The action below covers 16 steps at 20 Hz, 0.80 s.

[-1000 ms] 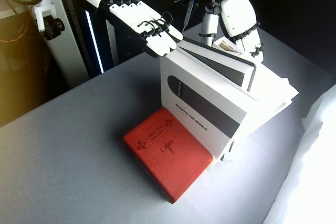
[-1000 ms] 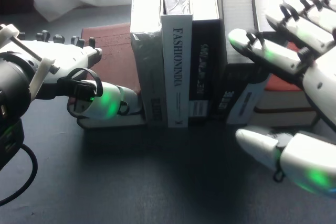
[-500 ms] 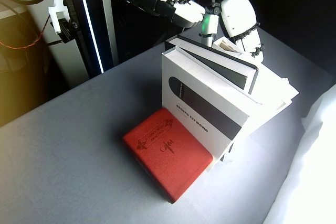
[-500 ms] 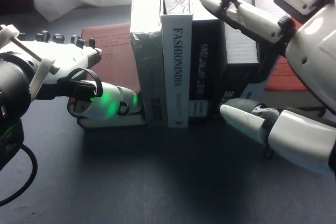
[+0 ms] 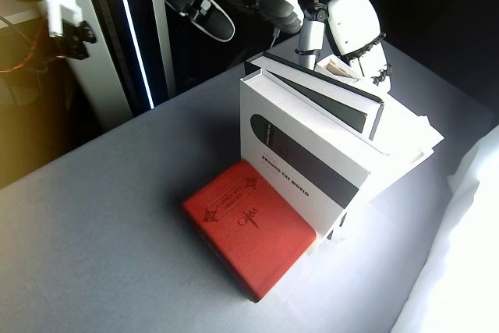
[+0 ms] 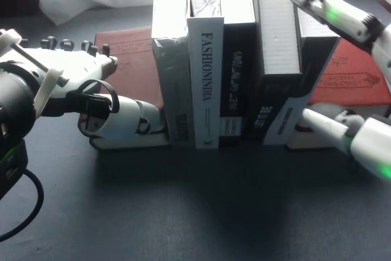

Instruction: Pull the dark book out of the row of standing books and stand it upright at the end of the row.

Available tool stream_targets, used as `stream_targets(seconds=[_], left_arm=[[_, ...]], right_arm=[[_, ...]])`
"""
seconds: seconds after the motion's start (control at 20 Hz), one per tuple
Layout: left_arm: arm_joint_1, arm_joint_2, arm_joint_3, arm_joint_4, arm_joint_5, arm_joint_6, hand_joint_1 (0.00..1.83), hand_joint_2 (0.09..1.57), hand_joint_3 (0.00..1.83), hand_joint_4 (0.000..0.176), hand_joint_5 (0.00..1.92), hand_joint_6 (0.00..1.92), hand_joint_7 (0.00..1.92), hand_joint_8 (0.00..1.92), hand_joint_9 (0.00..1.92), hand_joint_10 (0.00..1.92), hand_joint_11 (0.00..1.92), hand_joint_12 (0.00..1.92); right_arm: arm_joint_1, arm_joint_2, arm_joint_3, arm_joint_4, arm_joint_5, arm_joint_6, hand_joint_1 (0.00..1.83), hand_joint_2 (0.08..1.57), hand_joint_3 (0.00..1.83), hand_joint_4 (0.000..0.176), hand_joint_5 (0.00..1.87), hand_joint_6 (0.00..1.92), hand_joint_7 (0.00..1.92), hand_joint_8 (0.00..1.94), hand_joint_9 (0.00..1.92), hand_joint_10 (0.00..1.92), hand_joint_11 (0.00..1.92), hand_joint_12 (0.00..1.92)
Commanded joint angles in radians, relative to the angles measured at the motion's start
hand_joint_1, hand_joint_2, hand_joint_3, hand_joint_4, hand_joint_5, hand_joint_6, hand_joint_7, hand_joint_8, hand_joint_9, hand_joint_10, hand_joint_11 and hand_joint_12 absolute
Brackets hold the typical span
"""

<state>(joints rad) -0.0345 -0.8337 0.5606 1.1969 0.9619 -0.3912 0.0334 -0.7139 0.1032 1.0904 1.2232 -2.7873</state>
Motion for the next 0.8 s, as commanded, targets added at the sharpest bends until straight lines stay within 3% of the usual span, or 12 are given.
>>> stream_targets(seconds=[0.0, 0.3, 0.75], left_arm=[[-0.008, 0.009, -0.005, 0.083, 0.015, -0.001, 0.0, 1.21, 0.0, 0.0, 0.05, 0.01, 0.02, 0.01, 0.01, 0.0, 0.0, 0.0], [-0.008, 0.008, -0.005, 0.083, 0.015, -0.001, 0.0, 1.21, 0.0, 0.0, 0.05, 0.01, 0.03, 0.01, 0.01, 0.0, 0.0, 0.0], [-0.01, 0.008, -0.005, 0.083, 0.015, -0.001, 0.0, 1.21, 0.0, 0.0, 0.03, 0.0, 0.01, 0.0, 0.0, 0.0, 0.0, 0.0]], right_arm=[[0.013, 0.012, -0.016, -0.076, 0.087, -0.002, 0.0, 1.16, 0.0, 0.0, 0.03, 0.01, 0.01, 0.0, 0.0, 0.0, 0.0, 0.0], [0.011, 0.012, -0.045, 0.059, 0.053, 0.003, 0.0, 1.16, 0.0, 0.0, 0.02, 0.01, 0.01, 0.0, 0.0, 0.0, 0.0, 0.0], [0.004, 0.013, -0.053, 0.072, -0.008, 0.006, 0.0, 1.16, 0.0, 0.0, 0.0, 0.0, 0.0, 0.0, 0.0, 0.0, 0.0, 0.0]])
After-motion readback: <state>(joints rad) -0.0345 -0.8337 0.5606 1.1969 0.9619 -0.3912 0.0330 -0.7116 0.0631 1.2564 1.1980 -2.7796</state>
